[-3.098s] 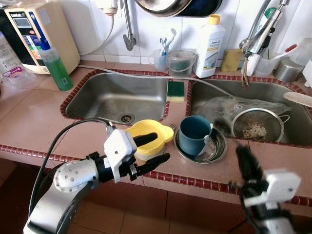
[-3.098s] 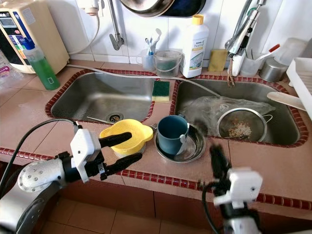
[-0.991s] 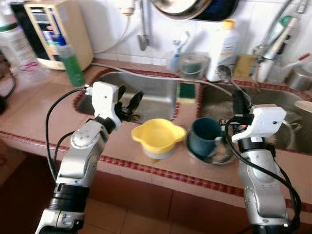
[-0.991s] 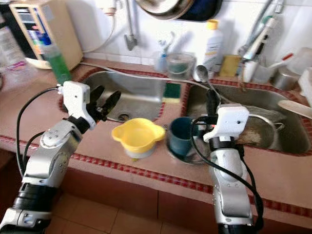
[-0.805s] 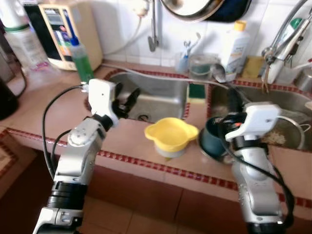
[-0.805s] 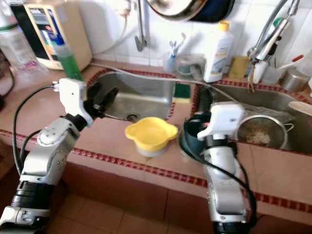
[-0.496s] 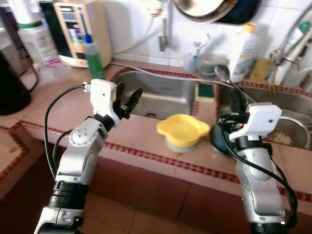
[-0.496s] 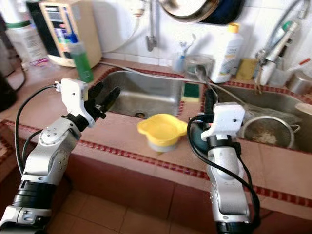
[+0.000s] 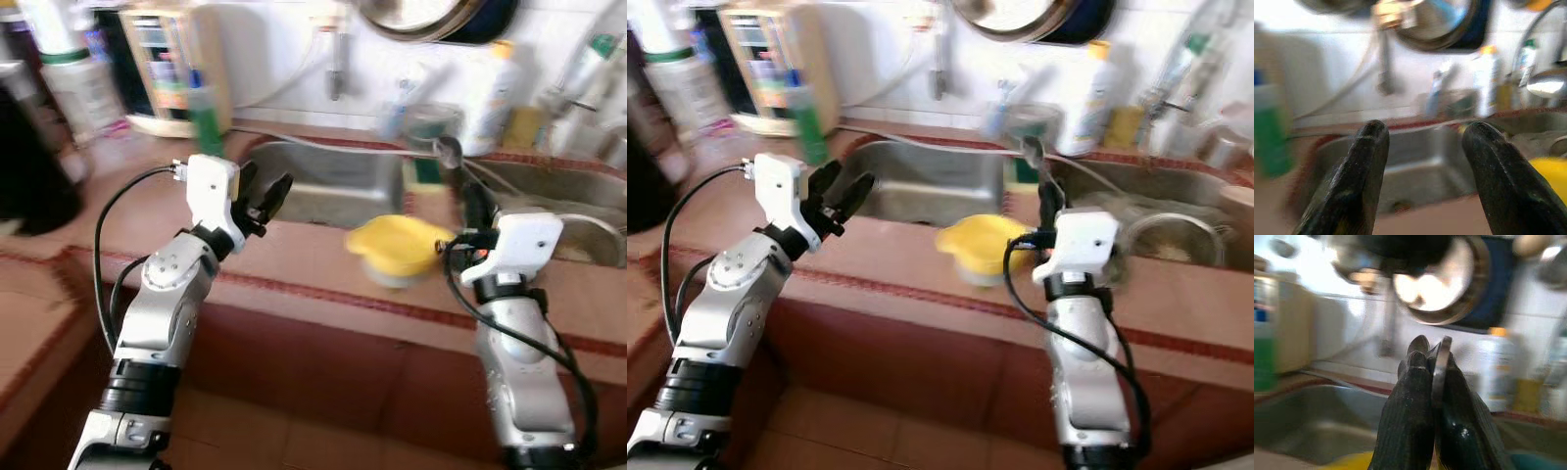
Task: Kitchen organization
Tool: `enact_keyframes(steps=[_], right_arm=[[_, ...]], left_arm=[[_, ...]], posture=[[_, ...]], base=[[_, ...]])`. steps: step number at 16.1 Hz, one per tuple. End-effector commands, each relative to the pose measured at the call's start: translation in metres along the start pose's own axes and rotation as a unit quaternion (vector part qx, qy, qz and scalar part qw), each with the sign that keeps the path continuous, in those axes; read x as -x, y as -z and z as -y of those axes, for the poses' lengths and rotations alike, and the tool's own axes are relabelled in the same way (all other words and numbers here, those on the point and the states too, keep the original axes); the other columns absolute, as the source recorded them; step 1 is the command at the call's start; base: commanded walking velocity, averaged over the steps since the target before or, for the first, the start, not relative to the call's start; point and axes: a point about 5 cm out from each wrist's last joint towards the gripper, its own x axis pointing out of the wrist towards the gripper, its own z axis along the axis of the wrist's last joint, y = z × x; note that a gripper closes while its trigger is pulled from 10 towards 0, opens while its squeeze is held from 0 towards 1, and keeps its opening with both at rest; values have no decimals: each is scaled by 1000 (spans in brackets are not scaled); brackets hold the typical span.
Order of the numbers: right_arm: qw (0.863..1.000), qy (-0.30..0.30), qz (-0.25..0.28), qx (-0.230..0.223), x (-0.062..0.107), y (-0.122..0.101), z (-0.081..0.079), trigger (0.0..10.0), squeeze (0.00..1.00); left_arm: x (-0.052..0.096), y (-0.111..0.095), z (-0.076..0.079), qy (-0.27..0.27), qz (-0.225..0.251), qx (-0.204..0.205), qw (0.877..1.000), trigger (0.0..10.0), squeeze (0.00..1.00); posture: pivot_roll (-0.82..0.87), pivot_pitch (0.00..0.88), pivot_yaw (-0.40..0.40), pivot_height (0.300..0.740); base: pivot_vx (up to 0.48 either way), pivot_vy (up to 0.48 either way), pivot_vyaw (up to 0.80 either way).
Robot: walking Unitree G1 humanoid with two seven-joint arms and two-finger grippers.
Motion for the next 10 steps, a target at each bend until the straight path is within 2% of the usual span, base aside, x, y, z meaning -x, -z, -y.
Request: enact_keyframes(steps=[1,2,4,10], right_arm=[[1000,-12,17,1,-5,-7,-6,10000,0],[1000,-12,16,0,-5,-6,-6,10000,0],[1000,-15,15,0,-4,-5,-7,10000,0],[1000,-20,12,1,-5,-3,-9,10000,0]], left_arm=[[0,-3,-3,2,2,-9,1000,10000,0],[0,-2,-3,3,-1,-7,1000,10000,0],[1,-1,0,17,-7,-29,999,10000,0],[3,-4,3,55,1,-46,997,10000,0]], posture=[[-202,0,33,740],[-202,0,33,740],[-198,0,33,740],[-196,0,33,740]], base=[[0,349,0],[0,349,0],[0,0,0],[0,0,0]])
